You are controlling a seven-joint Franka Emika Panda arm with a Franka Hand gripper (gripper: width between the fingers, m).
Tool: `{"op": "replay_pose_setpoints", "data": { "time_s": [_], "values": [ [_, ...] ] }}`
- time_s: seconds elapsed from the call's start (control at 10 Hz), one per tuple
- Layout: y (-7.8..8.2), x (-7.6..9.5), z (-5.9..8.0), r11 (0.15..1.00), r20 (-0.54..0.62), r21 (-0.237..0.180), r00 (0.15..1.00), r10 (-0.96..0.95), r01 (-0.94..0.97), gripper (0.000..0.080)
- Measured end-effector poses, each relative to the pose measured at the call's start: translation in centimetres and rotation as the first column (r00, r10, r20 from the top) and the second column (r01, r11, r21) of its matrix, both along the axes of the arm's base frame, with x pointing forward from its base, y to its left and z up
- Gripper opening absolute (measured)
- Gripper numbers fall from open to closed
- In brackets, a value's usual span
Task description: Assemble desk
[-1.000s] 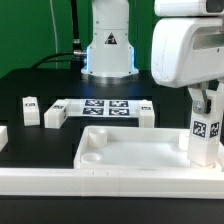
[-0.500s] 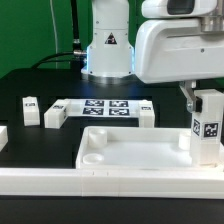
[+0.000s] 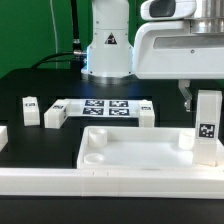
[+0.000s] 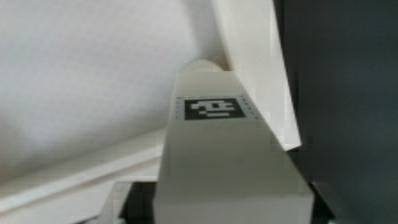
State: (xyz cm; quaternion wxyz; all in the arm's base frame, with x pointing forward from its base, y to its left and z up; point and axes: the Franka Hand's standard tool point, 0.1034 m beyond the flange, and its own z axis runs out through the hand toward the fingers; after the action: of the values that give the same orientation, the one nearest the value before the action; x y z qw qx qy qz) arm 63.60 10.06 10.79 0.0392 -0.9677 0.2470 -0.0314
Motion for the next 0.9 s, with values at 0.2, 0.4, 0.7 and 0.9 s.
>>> {"op": "replay_pose_setpoints", "data": {
  "time_s": [0.2,0.4,0.7,0.9],
  "values": [
    [0.04,-0.07,-0.05,0.979,-0.015,0.008,0.979,-0.204,0.204,0.0291],
    [-0.03,-0.06,-0.06,0.955,-0.022,0.014,0.955,-0.297,0.297,0.0291],
    [0.00,-0.03,0.00,0.974,-0.015,0.010,0.974,-0.224,0.224,0.0520],
    [0.00,0.01,0.21,0.999,-0.006,-0.005,0.999,-0.038,0.038,0.0622]
  ]
}}
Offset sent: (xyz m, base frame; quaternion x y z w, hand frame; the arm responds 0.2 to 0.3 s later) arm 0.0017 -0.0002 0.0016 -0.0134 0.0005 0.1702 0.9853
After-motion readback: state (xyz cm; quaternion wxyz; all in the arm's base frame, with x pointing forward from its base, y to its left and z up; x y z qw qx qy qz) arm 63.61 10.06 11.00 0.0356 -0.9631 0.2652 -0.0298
